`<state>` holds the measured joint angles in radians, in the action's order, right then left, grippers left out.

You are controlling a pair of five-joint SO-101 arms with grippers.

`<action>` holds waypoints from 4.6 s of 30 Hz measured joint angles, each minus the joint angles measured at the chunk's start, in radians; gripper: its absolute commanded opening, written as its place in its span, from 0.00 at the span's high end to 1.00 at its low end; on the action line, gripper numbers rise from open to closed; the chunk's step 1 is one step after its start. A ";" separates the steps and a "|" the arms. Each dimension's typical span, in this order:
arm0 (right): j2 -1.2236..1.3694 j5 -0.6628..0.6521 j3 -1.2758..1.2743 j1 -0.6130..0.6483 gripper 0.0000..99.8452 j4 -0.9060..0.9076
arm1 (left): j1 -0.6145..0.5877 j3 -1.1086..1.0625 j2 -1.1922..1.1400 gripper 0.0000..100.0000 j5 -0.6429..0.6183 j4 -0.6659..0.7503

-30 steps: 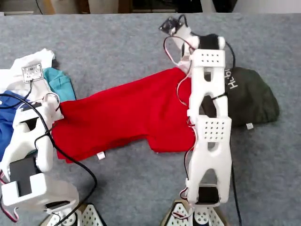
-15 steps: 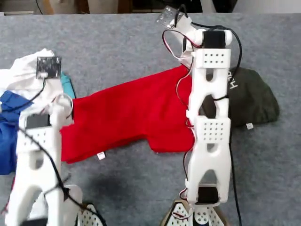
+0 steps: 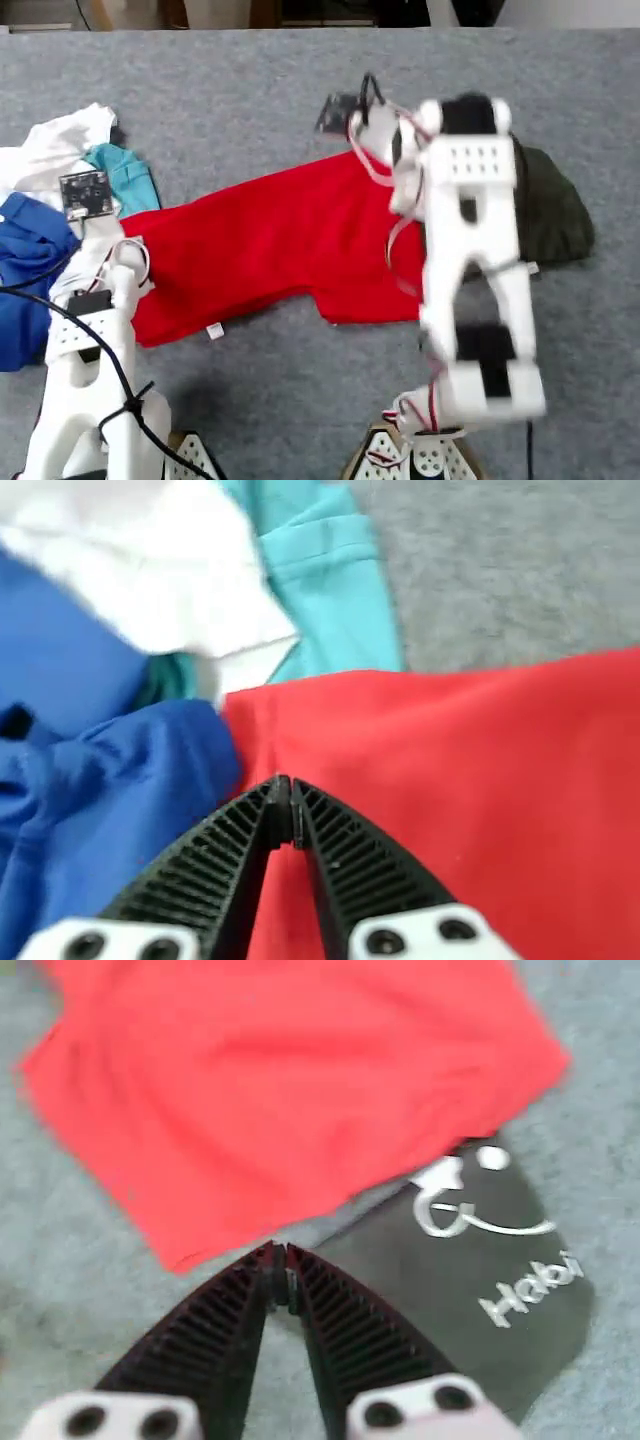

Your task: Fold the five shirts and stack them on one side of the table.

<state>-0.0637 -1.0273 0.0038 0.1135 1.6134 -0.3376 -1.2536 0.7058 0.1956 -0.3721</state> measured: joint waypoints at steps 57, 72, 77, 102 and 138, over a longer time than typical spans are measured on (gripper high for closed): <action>-0.127 0.002 -0.945 0.133 0.92 -0.652 | -0.075 0.141 -0.293 0.98 -0.008 0.037; -0.101 0.021 -0.776 0.080 1.00 -0.555 | -0.075 0.141 -0.293 0.98 -0.008 0.037; -0.026 0.009 -0.529 0.094 1.00 -0.397 | -0.075 0.141 -0.293 0.98 -0.008 0.037; 0.660 -0.287 0.454 0.219 0.86 -0.025 | -0.068 0.141 -0.293 0.98 -0.008 0.037; 0.589 0.029 0.230 0.290 1.00 -0.183 | -0.068 0.141 -0.293 0.98 -0.008 0.037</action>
<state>0.5255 -0.9981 0.2340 0.4035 1.4308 -0.4051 -1.1124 0.4127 0.1880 -0.3353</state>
